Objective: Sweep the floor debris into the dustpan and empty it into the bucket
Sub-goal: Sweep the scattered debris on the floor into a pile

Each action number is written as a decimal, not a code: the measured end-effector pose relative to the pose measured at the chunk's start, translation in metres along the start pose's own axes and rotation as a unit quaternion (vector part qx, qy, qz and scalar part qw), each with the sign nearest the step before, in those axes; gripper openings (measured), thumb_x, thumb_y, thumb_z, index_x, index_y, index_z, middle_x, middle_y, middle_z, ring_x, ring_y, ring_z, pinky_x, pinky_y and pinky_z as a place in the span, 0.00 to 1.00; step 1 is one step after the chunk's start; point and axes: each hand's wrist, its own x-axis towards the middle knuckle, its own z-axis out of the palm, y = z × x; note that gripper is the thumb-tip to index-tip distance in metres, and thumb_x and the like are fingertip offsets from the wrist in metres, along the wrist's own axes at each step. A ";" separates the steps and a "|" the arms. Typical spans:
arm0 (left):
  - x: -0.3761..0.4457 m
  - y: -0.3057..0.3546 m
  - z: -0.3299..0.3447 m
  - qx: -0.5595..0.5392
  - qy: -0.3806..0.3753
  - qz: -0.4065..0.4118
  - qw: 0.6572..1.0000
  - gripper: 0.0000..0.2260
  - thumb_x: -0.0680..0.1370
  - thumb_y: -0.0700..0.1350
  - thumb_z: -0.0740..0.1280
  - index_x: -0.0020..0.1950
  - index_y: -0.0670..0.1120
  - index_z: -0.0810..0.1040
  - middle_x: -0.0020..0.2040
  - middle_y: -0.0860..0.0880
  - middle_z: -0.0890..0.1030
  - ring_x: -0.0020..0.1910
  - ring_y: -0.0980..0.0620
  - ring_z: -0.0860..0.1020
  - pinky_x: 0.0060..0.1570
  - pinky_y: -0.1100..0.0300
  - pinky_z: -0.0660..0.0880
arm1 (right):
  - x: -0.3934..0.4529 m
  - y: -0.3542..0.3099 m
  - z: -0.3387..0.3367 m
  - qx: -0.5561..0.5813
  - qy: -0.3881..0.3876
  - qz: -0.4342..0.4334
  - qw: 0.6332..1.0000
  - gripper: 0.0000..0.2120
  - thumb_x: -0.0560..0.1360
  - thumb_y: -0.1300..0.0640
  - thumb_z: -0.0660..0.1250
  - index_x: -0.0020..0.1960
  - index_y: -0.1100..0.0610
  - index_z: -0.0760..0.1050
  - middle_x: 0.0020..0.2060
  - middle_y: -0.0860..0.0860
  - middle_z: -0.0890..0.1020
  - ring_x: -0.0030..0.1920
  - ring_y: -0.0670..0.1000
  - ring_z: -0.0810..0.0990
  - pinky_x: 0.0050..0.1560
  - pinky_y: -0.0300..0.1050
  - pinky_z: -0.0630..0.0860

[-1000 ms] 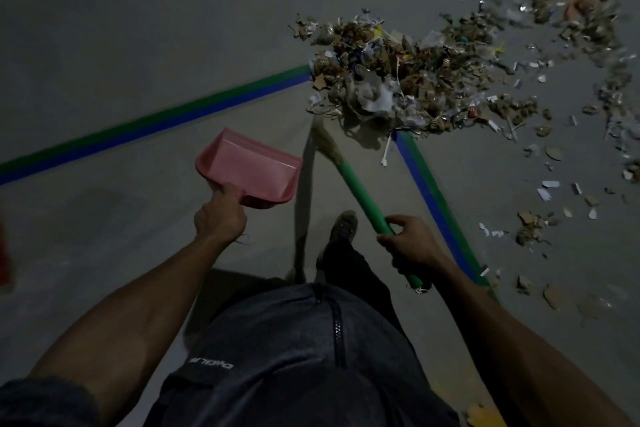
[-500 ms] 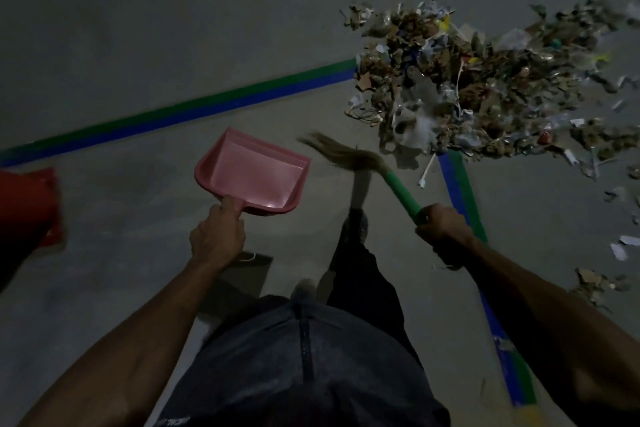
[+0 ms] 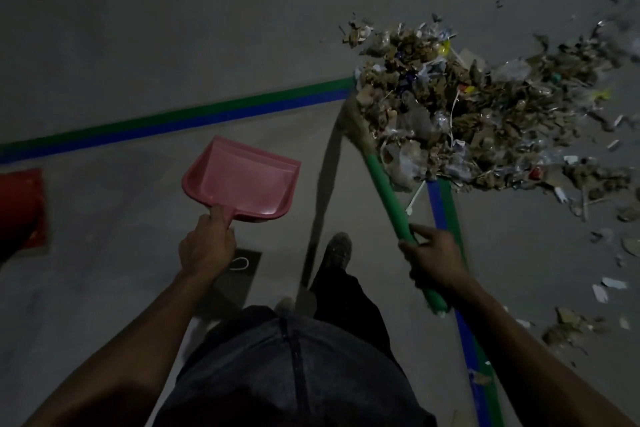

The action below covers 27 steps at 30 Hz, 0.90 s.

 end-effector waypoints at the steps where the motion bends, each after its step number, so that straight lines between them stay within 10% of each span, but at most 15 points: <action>1: 0.003 0.004 -0.002 -0.001 0.001 0.000 1.000 0.12 0.81 0.48 0.60 0.62 0.45 0.66 0.53 0.40 0.76 0.46 0.39 0.77 0.43 0.50 0.73 | -0.007 0.000 0.006 0.000 -0.009 -0.004 1.000 0.25 0.75 0.58 0.70 0.71 0.53 0.72 0.30 0.55 0.81 0.21 0.52 0.77 0.23 0.43 0.73; 12: 0.042 0.025 -0.021 0.007 0.002 0.007 1.000 0.13 0.81 0.48 0.59 0.63 0.46 0.65 0.53 0.41 0.75 0.47 0.39 0.77 0.45 0.48 0.76 | 0.095 -0.065 -0.001 -0.166 -0.006 -0.016 0.986 0.07 0.74 0.59 0.69 0.48 0.63 0.79 0.36 0.59 0.83 0.29 0.55 0.83 0.34 0.54 0.83; 27: 0.185 0.061 -0.096 -0.005 -0.033 0.064 0.997 0.15 0.81 0.45 0.57 0.66 0.41 0.64 0.58 0.36 0.74 0.51 0.37 0.76 0.48 0.46 0.75 | 0.027 -0.159 0.016 0.091 0.011 -0.010 0.996 0.29 0.74 0.56 0.74 0.72 0.53 0.69 0.35 0.60 0.82 0.23 0.54 0.77 0.25 0.45 0.74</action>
